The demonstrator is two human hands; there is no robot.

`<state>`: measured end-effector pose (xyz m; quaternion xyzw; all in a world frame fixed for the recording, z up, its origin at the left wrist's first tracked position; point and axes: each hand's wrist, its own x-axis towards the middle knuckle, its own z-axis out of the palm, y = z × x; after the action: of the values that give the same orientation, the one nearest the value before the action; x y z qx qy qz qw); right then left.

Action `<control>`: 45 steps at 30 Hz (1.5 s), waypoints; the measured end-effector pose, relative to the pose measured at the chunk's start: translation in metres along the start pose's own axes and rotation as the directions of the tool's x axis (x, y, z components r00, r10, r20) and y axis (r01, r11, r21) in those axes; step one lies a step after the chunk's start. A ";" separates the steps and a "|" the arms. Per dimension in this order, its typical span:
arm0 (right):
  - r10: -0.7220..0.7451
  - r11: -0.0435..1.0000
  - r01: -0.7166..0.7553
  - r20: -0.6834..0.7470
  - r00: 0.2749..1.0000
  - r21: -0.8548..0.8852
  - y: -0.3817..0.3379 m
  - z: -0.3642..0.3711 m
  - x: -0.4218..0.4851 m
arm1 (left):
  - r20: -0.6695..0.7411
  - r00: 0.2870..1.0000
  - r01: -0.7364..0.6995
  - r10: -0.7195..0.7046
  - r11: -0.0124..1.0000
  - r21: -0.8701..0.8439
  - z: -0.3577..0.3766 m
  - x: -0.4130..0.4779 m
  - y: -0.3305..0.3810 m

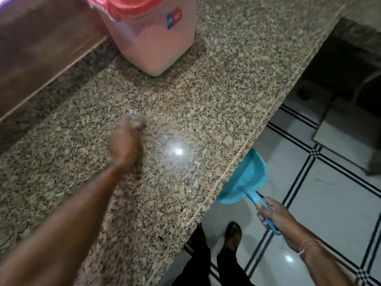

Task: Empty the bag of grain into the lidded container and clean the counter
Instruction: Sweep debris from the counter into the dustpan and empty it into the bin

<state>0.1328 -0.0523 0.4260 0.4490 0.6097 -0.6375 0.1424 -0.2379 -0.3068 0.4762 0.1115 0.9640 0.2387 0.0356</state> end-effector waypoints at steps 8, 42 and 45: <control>0.031 0.998 -0.030 -0.019 0.999 0.056 0.008 -0.010 0.006 | -0.052 0.997 0.069 -0.063 0.992 0.107 0.046 0.033 0.042; 0.041 0.999 -0.039 0.139 0.989 -0.013 -0.066 -0.192 0.174 | -0.005 0.995 -0.099 0.100 0.988 0.115 0.155 0.135 0.261; 0.036 0.999 -0.034 0.142 0.989 -0.016 -0.068 -0.195 0.175 | 0.226 0.902 -0.393 0.367 0.917 0.077 0.190 0.079 0.309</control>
<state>0.0636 0.2029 0.3683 0.4121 0.5941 -0.6613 0.1998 -0.2303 0.0635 0.4520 0.3237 0.9272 0.1696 0.0818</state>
